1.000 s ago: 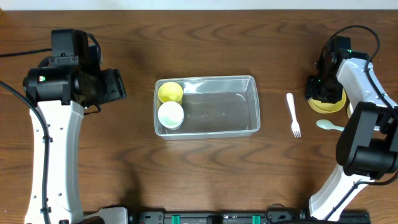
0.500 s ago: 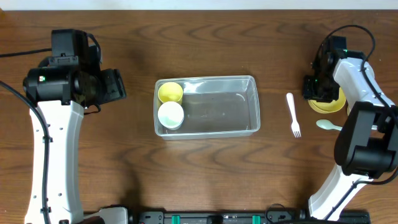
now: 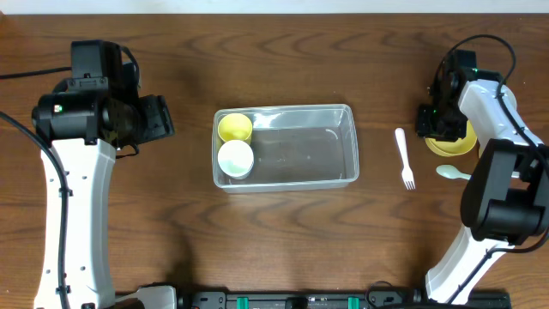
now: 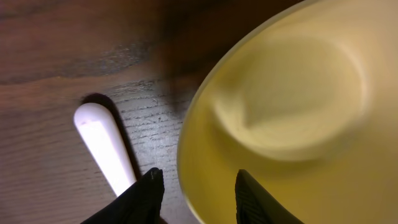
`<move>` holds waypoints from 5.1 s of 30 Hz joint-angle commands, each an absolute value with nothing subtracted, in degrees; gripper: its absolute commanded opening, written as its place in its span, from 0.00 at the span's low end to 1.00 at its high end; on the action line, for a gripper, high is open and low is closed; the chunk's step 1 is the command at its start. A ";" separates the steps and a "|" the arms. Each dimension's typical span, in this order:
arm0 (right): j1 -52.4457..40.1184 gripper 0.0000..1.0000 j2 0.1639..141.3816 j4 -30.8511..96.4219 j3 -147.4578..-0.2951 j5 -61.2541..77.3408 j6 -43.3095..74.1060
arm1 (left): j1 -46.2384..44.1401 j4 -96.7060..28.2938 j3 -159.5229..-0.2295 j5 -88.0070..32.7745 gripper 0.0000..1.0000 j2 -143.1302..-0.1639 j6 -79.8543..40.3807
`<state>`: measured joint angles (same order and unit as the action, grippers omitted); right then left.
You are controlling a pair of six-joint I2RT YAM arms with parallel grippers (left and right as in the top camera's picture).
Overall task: Pack container
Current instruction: 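Grasp the yellow bowl rim with the right gripper and carry it left, then lower the yellow bowl into the container's right half and release, then move the right gripper back to the white bowl and grasp its rim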
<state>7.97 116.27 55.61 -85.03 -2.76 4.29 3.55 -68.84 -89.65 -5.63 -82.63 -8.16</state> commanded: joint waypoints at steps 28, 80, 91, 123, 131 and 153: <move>1.83 0.01 111.09 63.86 -96.20 1.39 0.62 | 3.79 -69.38 -89.14 -5.56 0.70 -82.85 -8.69; -30.22 0.02 114.39 63.86 -100.66 -4.56 -5.45 | 3.79 -69.82 -89.14 -5.37 0.70 -82.85 -8.64; -24.99 0.01 109.14 73.58 -99.22 -4.08 0.64 | 3.79 -69.82 -89.14 -5.37 0.70 -82.85 -8.64; -26.85 0.01 108.57 70.08 -87.39 2.96 0.56 | 3.79 -69.84 -89.14 -5.37 0.70 -82.85 -8.67; -15.97 0.19 102.13 69.38 -100.71 -14.09 13.93 | 3.79 -70.24 -89.14 -5.37 0.71 -82.85 -8.67; 26.41 0.83 113.32 70.72 -98.45 -9.58 13.65 | 3.79 -70.24 -89.14 -5.39 0.71 -82.85 -8.67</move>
